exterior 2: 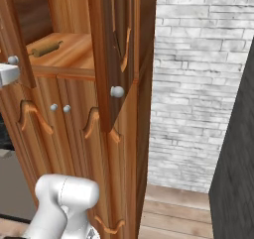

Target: Open the cabinet, retrieve the rolling pin, and place it next to the meat on the cutting board to prepare for tenderizing.

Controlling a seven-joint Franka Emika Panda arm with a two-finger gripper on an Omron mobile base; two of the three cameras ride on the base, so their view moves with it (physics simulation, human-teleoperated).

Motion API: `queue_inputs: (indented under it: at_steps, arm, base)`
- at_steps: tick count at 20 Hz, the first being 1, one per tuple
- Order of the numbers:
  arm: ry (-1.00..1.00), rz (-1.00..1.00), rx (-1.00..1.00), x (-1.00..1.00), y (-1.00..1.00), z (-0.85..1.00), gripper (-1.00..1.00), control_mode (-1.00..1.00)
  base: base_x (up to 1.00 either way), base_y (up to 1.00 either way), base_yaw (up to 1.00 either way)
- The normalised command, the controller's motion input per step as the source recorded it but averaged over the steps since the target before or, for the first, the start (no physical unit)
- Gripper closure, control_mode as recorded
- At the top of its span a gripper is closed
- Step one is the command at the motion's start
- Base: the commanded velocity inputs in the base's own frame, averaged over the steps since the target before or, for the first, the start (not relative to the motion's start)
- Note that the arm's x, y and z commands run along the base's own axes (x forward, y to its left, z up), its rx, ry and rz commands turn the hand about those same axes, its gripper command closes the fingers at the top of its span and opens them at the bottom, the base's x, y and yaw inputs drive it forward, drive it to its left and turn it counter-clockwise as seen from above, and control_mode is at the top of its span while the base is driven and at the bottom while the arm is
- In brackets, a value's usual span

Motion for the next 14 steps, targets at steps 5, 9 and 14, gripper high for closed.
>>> queue_inputs:
  at_steps: [5,9,14]
  arm:
    - [0.02,0.03,0.00,-0.73,0.71,-0.02,1.00,-1.00]
    - [0.02,0.04,0.00,-0.55,0.56,-0.05,-1.00,-1.00]
    - [0.00,0.09,0.05,-0.18,-0.02,-0.01,-1.00,-1.00]
  base:
    - [0.00,0.00,0.00]
    - [0.00,0.00,0.00]
    - [0.00,0.00,0.00]
